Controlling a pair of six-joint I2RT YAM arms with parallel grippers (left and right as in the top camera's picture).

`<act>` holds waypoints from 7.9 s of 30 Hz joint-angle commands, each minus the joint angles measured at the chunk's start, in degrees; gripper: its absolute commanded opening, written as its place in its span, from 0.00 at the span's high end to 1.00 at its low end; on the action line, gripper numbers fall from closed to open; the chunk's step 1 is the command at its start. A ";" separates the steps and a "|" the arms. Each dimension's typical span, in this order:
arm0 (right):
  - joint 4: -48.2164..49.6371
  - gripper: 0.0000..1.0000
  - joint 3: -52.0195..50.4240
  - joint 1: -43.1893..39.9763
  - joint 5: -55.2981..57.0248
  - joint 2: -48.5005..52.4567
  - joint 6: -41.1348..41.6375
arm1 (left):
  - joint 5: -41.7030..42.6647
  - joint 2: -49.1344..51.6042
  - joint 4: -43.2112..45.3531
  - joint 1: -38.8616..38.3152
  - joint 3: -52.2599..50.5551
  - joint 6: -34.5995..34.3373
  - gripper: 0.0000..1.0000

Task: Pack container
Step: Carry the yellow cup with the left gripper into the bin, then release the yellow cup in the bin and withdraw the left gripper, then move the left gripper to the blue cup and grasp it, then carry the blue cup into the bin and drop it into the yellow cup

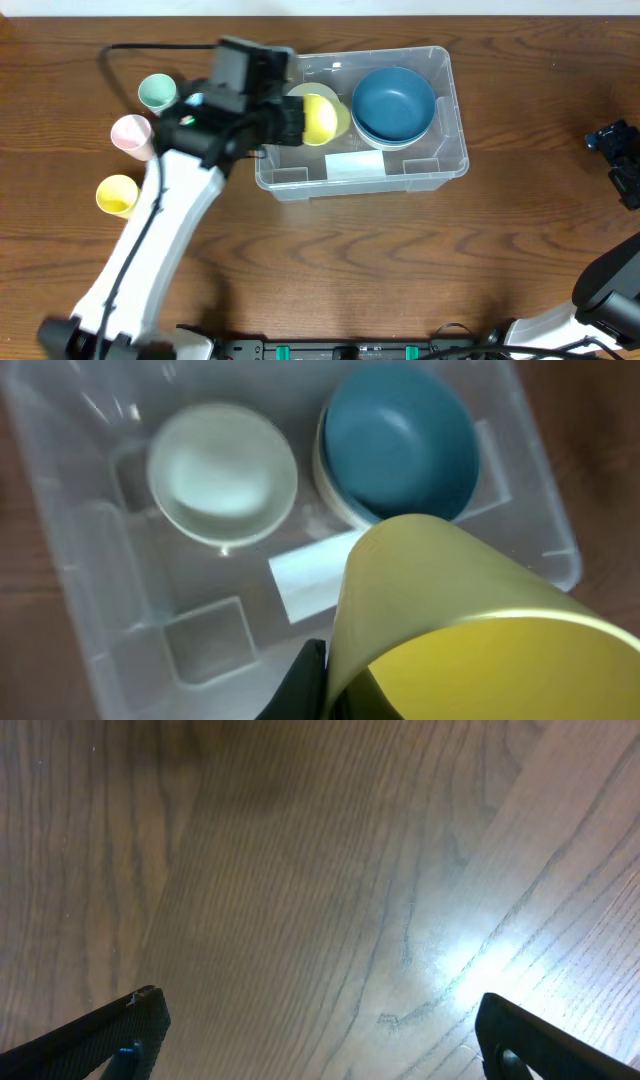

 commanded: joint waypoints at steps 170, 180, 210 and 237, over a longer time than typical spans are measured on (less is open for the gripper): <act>-0.04 0.01 -0.09 -0.09 0.66 0.15 0.81 | -15.58 36.37 -19.12 27.56 22.49 -22.71 0.51; -0.04 0.01 -0.09 -0.09 0.66 0.15 0.81 | -15.61 36.37 -12.28 27.54 15.93 -22.21 0.60; -0.04 0.01 -0.09 -0.09 0.63 0.15 0.81 | -7.02 10.34 -26.29 21.84 18.03 -6.43 0.94; -0.04 0.01 -0.09 -0.09 0.63 0.15 0.81 | -12.63 12.74 -22.01 -1.62 18.75 -4.87 0.94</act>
